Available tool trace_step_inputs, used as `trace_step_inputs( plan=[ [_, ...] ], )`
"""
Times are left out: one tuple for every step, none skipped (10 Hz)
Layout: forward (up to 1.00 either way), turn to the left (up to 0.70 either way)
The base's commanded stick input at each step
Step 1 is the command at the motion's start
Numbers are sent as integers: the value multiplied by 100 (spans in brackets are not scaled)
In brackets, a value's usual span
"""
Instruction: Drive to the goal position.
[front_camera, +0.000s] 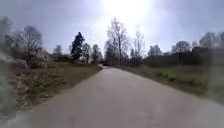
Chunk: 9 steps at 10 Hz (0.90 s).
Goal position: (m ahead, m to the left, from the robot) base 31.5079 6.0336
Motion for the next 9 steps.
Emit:
trace_step_inputs(
  plan=[
    [85, 0],
    [85, 0],
    [85, 0],
    [85, 0],
    [85, 0],
    [85, 0],
    [85, 0],
    [85, 0],
    [85, 0]
  ],
)
